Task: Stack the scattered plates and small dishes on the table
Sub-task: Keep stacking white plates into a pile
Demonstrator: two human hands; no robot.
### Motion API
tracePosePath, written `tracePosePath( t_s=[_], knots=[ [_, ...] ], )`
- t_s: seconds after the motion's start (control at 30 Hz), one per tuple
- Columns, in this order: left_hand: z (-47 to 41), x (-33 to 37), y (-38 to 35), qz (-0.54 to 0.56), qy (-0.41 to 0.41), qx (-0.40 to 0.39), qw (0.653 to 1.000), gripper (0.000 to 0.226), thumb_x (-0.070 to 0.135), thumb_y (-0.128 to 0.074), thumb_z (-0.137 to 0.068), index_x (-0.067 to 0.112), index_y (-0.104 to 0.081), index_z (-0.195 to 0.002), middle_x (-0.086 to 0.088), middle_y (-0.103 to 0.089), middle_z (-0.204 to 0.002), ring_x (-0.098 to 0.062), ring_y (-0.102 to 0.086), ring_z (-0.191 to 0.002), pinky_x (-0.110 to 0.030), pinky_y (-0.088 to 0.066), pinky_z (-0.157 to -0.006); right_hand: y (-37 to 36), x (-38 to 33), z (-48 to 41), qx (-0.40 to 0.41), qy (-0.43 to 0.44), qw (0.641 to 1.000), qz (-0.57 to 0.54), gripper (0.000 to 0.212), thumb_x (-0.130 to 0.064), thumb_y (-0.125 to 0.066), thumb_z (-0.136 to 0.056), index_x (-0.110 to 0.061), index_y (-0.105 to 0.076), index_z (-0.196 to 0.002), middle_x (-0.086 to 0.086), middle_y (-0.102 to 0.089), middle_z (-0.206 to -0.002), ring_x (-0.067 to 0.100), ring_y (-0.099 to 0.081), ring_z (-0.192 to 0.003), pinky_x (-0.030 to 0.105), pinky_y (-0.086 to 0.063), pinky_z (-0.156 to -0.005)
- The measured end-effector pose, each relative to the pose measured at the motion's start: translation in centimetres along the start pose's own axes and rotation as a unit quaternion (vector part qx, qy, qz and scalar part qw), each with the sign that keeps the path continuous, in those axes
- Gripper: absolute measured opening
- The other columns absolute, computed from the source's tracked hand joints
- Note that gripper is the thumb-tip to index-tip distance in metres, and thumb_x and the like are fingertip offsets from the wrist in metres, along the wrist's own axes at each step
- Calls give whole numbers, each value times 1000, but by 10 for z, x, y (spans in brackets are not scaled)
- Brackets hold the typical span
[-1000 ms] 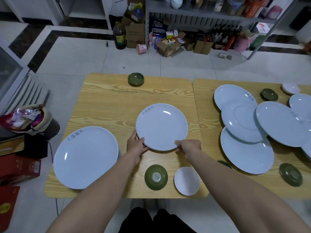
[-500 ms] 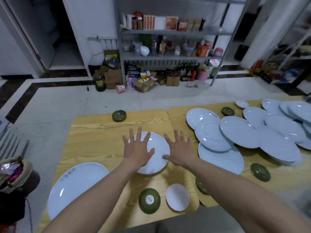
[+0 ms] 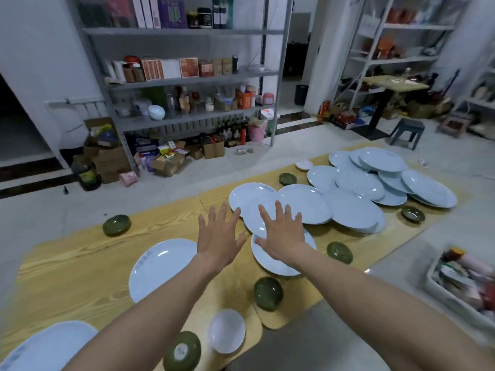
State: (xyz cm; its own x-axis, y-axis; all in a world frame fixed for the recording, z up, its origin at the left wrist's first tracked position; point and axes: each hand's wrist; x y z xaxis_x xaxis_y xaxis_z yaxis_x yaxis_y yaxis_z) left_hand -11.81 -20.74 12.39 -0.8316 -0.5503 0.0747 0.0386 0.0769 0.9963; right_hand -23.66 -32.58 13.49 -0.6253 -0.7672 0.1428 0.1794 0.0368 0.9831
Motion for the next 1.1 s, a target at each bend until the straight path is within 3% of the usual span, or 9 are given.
tracePosePath(
  t_s=[0.17, 0.37, 0.5, 0.8, 1.0, 1.1],
  knots=[
    [-36, 81, -10, -12, -24, 13, 1000, 67, 54, -35, -99, 30, -11, -156, -6, -5, -165, -34, -10, -149, -52, -20, -116, -14, 93, -2, -4, -27, 999, -31, 83, -61, -36, -98, -28, 12, -157, 18, 8, -164, 43, 1, -150, 59, -11, -117],
    [-80, 171, -22, 33, -11, 13, 999, 67, 52, -39, -100, 32, -10, -156, -6, -4, -165, -32, -9, -150, -51, -12, -119, -38, 187, -12, -19, -40, 997, -69, 82, -60, -37, -99, -29, 11, -157, 17, 7, -164, 41, 0, -151, 58, -12, -118],
    [-101, 204, -37, 62, 9, 5, 998, 64, 48, -42, -99, 33, -15, -155, -9, -10, -164, -32, -14, -149, -50, -16, -118, -52, 227, -18, -38, -49, 991, -117, 83, -59, -42, -98, -29, 8, -157, 17, 6, -165, 39, 0, -151, 55, -12, -119],
    [-166, 211, -81, 105, 69, -6, 992, 61, 51, -45, -97, 35, -25, -153, -10, -21, -162, -30, -24, -146, -46, -26, -116, -78, 271, -94, -60, -76, 960, -262, 78, -54, -50, -97, -33, -4, -157, 9, -2, -166, 35, -8, -152, 44, -25, -118],
    [-205, 204, -123, 186, 165, -31, 968, 60, 47, -49, -97, 33, -30, -152, -12, -28, -157, -32, -29, -141, -46, -34, -109, -103, 291, -145, -86, -105, 920, -368, 65, -39, -53, -99, -24, -24, -154, 14, -36, -150, 31, -38, -137, 40, -35, -111],
    [-211, 199, -141, 237, 224, -43, 944, 61, 44, -52, -96, 31, -30, -152, -13, -33, -150, -32, -33, -137, -46, -39, -105, -112, 298, -164, -94, -147, 884, -433, 57, -29, -57, -98, -18, -36, -149, 13, -44, -147, 30, -42, -135, 34, -34, -109]
  ],
)
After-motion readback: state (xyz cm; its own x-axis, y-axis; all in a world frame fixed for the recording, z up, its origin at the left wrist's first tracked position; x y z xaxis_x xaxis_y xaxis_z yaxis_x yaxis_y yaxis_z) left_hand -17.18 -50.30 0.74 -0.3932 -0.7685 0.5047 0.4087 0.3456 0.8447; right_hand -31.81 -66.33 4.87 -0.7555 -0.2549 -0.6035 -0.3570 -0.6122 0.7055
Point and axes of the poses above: each hand's wrist, its own z-axis away from the middle knuckle, its own y-axis out of the back of the hand, x = y × z
